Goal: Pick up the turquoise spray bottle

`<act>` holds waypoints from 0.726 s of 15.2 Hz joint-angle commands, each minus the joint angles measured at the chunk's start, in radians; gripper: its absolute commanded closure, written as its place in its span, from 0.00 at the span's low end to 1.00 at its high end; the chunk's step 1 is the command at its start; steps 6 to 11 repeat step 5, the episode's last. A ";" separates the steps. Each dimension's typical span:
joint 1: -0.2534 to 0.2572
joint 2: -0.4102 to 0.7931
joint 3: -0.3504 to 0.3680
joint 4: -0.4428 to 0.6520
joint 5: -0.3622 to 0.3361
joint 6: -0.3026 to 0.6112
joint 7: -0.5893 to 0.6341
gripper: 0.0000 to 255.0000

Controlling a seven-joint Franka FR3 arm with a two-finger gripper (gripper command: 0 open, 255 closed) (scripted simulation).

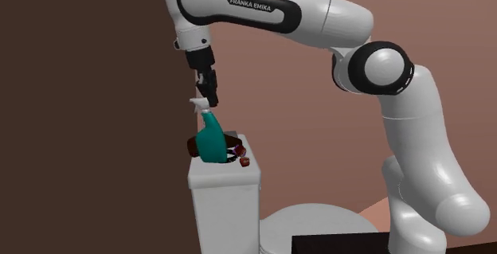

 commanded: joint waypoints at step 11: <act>-0.013 0.027 0.008 0.094 -0.011 0.122 -0.020 1.00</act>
